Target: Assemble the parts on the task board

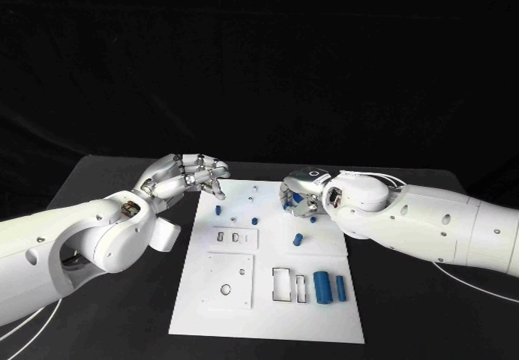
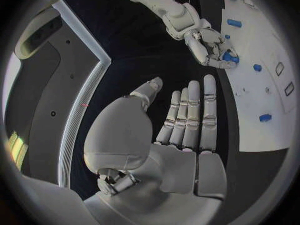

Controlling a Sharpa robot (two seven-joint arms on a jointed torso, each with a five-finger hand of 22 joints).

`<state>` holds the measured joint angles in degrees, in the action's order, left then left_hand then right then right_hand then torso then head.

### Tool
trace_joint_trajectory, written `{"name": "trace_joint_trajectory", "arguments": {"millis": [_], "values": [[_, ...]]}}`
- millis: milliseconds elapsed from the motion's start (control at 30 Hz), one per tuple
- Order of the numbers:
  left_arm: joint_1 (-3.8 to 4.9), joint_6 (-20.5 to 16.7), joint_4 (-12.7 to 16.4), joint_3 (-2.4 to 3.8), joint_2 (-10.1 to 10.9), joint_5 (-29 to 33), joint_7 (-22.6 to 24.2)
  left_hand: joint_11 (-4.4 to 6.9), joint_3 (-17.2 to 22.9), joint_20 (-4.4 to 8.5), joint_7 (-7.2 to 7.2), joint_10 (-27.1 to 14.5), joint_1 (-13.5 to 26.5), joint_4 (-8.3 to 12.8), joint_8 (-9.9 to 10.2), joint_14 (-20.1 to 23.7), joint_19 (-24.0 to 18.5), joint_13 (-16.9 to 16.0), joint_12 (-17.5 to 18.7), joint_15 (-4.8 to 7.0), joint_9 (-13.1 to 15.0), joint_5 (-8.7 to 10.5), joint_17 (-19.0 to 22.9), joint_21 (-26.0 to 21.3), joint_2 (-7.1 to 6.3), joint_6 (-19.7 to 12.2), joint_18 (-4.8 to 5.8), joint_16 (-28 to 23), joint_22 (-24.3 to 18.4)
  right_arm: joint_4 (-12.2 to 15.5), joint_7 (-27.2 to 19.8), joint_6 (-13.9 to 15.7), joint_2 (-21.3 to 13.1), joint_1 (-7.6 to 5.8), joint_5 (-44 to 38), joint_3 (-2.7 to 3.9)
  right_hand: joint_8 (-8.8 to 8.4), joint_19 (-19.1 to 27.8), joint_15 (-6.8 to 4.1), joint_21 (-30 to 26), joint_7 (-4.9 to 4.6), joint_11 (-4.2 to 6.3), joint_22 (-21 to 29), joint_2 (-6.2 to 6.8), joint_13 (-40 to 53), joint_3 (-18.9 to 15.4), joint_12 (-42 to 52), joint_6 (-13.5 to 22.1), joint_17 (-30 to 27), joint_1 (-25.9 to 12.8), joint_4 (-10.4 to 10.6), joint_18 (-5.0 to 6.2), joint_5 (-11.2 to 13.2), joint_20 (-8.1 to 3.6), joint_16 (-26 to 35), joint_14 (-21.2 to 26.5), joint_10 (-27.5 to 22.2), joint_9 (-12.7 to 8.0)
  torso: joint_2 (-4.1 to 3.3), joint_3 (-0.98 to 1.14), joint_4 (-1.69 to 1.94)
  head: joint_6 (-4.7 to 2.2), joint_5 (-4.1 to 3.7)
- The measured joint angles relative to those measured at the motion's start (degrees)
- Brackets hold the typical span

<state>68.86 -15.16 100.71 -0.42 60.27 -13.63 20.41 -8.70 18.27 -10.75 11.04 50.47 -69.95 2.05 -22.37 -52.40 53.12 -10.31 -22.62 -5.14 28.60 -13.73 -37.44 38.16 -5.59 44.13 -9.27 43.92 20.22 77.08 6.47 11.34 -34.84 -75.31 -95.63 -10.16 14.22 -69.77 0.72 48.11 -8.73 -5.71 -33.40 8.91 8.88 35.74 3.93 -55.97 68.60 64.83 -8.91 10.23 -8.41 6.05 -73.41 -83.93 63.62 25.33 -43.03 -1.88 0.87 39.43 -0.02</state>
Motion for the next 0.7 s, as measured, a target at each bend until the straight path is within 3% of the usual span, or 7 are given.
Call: {"name": "trace_joint_trajectory", "arguments": {"millis": [233, 700], "values": [[0.02, 0.02, -0.01, 0.00, 0.00, 0.05, -0.03, 0.00, 0.16, 0.00, 0.00, 0.00, 0.00, -0.16, 0.00, 0.00, 0.00, 0.00, 0.00, 0.00, 0.00, 0.00, 0.00, 0.00, 0.00, 0.00, 0.00, 0.00, 0.09, -0.14, 0.06, 0.06, 0.02, 0.00, 0.06, 0.00, 1.29, 0.31, 0.00, 2.47, 0.65, 0.67, -2.87, -1.60, 0.06, 3.53, 0.27, -1.72, 0.36, 1.64, 0.00, 0.00, 4.54, -0.31, -1.10, 0.00, 2.68, 1.41, -0.01, -0.01, 0.00, 0.23, 0.01], [0.06, 0.08, -0.03, 0.00, -0.02, 0.19, -0.12, 0.00, 0.16, 0.00, 0.21, -0.41, 0.00, -0.16, 0.22, 0.20, 0.00, 0.15, 0.00, -0.20, -0.01, 0.22, 0.05, 0.22, 0.00, -0.21, 0.00, 0.00, 0.22, 0.44, 1.22, 2.10, 0.06, 0.04, -0.44, -0.02, 1.74, 0.51, 0.00, 4.24, 0.64, 0.75, -5.26, -1.44, 0.04, 5.09, 0.11, -1.85, 0.85, 3.44, -0.49, -0.01, 4.89, -0.51, -1.82, 0.00, 3.48, 2.67, -0.05, -0.04, -0.01, 0.26, 0.12]]}}
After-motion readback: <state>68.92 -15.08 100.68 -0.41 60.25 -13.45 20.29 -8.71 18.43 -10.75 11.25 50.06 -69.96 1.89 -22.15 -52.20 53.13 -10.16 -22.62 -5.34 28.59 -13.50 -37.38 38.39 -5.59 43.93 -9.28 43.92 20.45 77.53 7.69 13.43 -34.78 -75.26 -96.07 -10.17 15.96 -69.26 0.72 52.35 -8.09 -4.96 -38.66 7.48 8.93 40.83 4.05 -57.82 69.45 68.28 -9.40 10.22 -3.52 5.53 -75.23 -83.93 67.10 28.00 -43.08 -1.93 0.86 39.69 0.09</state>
